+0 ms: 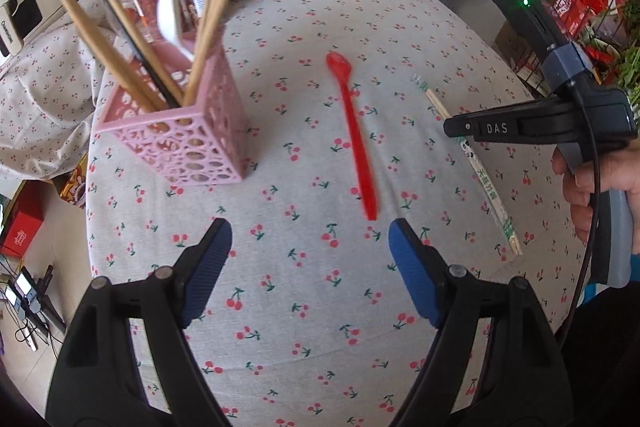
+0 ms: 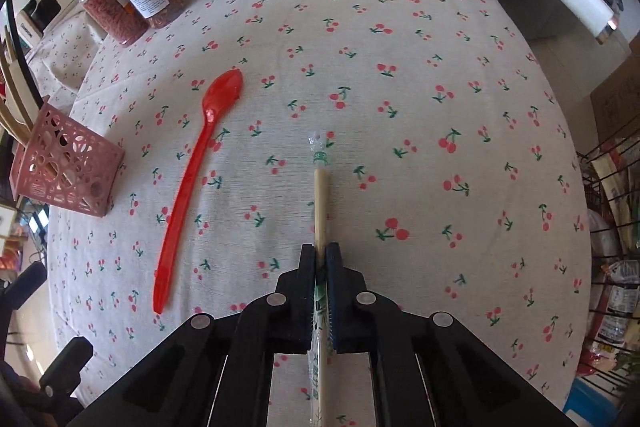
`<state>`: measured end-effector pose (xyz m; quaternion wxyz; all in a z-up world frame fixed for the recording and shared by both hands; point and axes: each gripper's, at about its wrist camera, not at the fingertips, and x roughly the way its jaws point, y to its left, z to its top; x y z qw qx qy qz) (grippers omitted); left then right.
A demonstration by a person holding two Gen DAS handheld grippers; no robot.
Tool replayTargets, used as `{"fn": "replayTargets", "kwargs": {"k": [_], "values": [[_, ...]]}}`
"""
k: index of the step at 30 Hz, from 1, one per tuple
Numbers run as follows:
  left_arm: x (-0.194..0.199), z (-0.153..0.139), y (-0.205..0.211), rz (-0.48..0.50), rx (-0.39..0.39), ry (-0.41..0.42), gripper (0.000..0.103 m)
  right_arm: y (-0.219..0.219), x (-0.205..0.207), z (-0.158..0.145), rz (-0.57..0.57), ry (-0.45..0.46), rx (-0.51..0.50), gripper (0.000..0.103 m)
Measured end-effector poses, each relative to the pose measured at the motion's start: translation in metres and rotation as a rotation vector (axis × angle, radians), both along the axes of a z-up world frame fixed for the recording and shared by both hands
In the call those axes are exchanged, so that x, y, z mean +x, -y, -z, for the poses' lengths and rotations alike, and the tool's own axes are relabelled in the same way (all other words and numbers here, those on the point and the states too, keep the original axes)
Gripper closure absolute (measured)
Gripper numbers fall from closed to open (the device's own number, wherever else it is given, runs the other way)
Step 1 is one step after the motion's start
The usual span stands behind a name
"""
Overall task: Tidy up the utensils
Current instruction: 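Grasp the paper-wrapped chopsticks with the right tool, then grasp the red spoon with the left tool while the right tool lifts the wrapped chopsticks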
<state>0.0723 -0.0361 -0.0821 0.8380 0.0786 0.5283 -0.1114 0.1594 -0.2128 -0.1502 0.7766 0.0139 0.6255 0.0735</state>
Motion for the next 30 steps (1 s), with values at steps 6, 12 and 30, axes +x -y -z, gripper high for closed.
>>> {"fn": "replayTargets", "kwargs": {"k": [6,12,30], "values": [[0.032,0.013,0.045,0.036,0.036,-0.031,0.025,0.052,-0.003,-0.017,0.064,0.029,0.052,0.098],[0.098,0.025,0.071,-0.053,0.041,-0.062,0.04,0.075,-0.004,-0.025,0.088,0.034,0.105,0.098],[0.173,0.055,0.078,-0.104,0.092,-0.155,0.075,0.061,0.006,-0.031,0.047,0.038,0.187,0.098]]}}
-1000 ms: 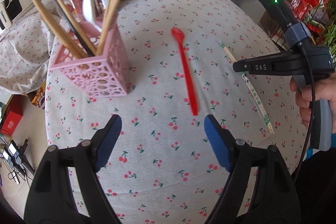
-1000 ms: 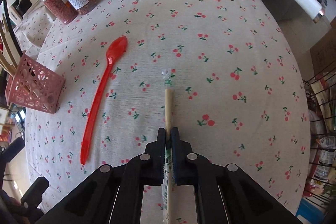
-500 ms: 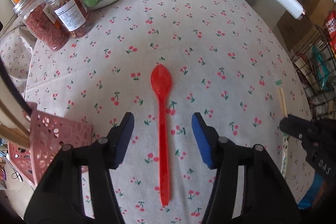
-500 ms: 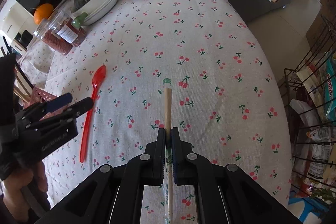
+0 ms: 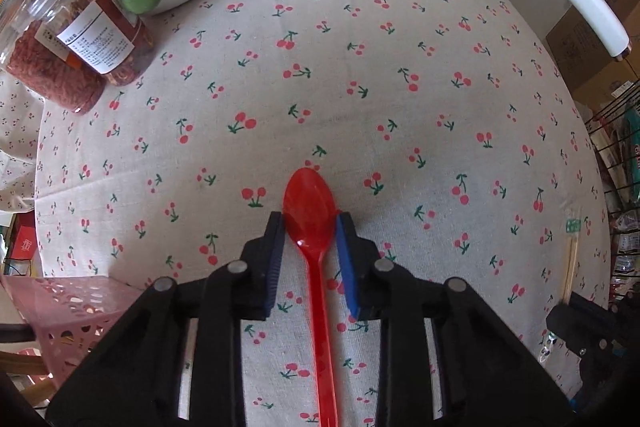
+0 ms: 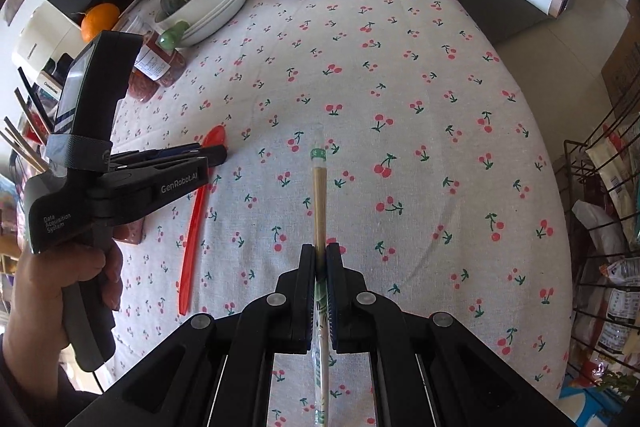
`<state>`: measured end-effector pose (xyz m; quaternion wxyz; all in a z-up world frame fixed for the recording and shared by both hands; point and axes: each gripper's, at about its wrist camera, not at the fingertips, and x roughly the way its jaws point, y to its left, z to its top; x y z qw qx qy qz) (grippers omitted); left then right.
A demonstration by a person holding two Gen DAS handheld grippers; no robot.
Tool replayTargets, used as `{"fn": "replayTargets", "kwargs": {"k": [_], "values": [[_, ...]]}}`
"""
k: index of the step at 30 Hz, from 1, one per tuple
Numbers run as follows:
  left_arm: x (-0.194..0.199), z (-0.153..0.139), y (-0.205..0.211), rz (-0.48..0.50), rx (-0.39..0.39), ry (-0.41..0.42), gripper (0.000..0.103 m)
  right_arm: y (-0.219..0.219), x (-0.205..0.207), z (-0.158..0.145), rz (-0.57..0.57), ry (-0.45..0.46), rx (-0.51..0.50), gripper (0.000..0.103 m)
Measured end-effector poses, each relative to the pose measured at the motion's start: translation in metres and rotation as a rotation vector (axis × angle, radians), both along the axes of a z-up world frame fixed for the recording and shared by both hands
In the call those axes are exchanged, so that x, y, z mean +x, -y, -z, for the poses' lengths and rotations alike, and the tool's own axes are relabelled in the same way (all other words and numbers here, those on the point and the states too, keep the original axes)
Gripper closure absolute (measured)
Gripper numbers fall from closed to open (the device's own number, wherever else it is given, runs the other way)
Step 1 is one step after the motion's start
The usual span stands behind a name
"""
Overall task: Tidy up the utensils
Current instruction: 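Grasp the red spoon with the left tool while the right tool lifts the wrapped chopsticks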
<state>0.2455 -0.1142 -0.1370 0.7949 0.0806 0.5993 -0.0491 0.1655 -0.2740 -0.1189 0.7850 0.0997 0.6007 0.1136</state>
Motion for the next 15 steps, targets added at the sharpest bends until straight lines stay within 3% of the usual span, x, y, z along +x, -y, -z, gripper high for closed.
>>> {"fn": "replayTargets", "kwargs": {"k": [3,8,15], "values": [[-0.004,-0.001,-0.002,0.017,-0.025,0.018,0.075,-0.001,-0.001,-0.002,-0.003,0.007,-0.005,0.098],[-0.047,-0.021,-0.004,0.08,-0.071,0.097,0.075,0.005,-0.005,-0.012,0.025,0.032,0.004,0.098],[-0.116,-0.07,-0.029,0.158,-0.171,0.221,0.075,0.012,-0.023,-0.037,0.066,0.108,0.026,0.098]]}}
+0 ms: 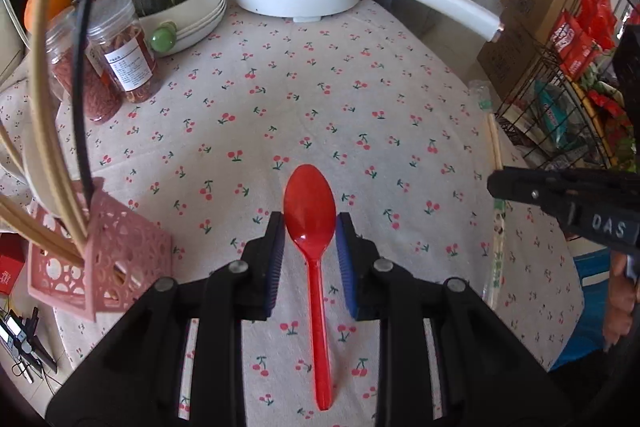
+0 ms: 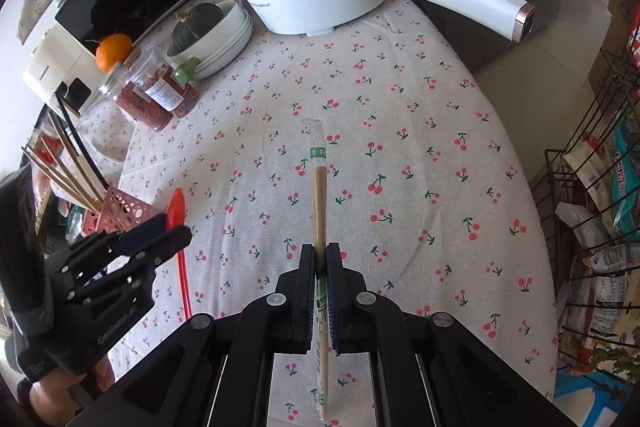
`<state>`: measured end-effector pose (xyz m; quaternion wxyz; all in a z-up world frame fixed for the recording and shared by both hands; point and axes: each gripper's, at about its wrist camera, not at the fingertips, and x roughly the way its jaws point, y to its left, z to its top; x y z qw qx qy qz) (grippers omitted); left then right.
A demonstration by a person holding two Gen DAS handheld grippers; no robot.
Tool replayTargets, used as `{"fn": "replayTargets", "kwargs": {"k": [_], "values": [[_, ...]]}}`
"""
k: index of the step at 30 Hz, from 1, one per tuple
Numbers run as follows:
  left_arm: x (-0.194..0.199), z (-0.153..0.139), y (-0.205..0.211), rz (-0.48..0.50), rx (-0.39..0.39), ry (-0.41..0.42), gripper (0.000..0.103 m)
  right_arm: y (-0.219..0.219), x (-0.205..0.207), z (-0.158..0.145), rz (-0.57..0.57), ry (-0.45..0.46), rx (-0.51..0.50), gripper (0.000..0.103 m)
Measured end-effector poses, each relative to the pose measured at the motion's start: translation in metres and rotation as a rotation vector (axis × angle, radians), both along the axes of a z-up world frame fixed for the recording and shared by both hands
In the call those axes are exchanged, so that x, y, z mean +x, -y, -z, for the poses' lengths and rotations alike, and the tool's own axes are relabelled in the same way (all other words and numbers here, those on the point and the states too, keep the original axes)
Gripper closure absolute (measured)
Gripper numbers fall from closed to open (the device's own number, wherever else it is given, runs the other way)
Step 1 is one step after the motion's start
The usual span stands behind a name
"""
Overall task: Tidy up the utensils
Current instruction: 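Grasp the red spoon with the left tool while the right tool lifts the wrapped chopsticks, then carry the red spoon over the pink basket and open the left tool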
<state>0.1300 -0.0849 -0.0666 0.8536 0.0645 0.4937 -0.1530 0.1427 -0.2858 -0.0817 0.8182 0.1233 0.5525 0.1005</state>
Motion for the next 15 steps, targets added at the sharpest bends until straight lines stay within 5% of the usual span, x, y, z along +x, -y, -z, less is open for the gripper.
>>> {"fn": "replayTargets", "kwargs": {"k": [6,15], "values": [[-0.046,-0.033,-0.028,0.027,-0.067,0.14,0.075,-0.01,-0.022,-0.03,0.01,0.103,0.034,0.098],[-0.076,-0.096,-0.09,-0.086,-0.201,0.445,0.075,-0.062,-0.046,-0.068,-0.047,0.279,0.001,0.098]]}}
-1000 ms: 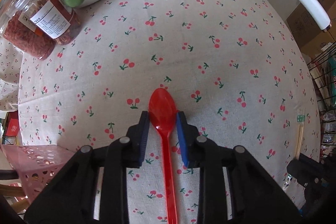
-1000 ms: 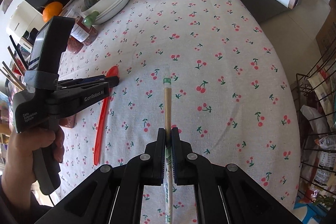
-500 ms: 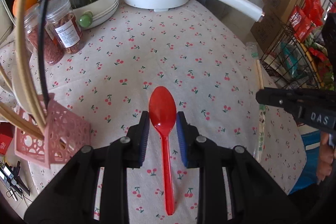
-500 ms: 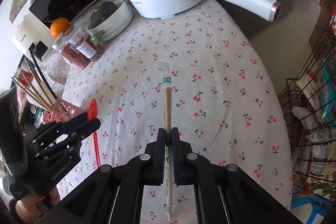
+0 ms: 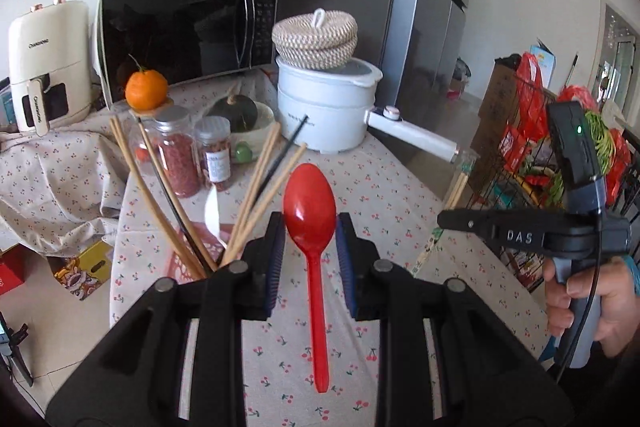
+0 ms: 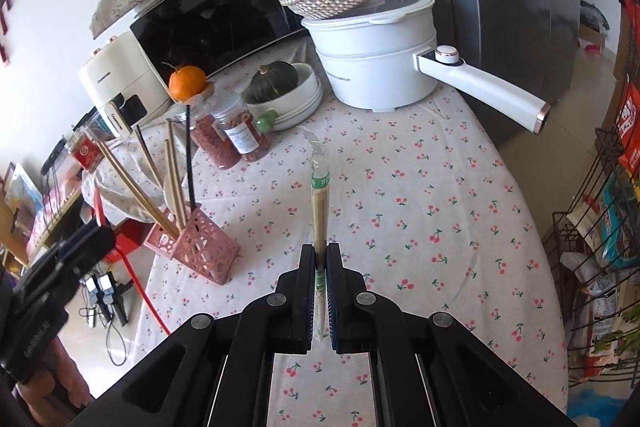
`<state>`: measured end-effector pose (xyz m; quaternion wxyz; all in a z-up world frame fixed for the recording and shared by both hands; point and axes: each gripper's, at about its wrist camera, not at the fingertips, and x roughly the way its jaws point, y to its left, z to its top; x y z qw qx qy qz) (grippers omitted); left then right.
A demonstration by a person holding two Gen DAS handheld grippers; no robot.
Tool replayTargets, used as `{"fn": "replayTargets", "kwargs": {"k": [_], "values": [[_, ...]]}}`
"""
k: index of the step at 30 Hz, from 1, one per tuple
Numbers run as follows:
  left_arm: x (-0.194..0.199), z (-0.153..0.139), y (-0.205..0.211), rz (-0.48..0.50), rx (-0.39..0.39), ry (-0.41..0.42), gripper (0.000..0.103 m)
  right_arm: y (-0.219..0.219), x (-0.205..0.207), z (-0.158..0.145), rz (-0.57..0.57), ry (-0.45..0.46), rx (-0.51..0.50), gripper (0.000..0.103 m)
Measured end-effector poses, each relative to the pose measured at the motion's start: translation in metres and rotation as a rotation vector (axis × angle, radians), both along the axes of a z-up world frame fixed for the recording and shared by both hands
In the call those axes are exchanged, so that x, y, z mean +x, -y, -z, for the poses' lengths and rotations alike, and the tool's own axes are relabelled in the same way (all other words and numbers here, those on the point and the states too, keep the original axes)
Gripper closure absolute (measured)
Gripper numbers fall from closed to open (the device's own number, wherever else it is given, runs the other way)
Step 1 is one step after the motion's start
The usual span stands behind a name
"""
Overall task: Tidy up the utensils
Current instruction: 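Carry the red spoon over the pink basket and open the left tool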
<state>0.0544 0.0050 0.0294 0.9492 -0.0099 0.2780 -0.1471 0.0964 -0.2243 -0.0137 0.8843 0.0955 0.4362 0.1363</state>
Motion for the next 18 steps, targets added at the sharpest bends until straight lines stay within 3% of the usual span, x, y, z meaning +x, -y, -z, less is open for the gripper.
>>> {"fn": "replayTargets", "kwargs": {"k": [4,9,18], "values": [[-0.004,-0.023,-0.03,-0.092,-0.045,0.146,0.075,-0.027,-0.003,-0.005,-0.044,0.034,-0.005,0.098],[0.001,-0.029,-0.057,-0.22,-0.083,0.277,0.075,-0.055,-0.001,0.003,-0.09,0.028,-0.012,0.098],[0.02,-0.009,-0.062,-0.298,-0.061,0.381,0.075,-0.077,-0.004,0.013,-0.126,0.013,-0.024,0.098]]}}
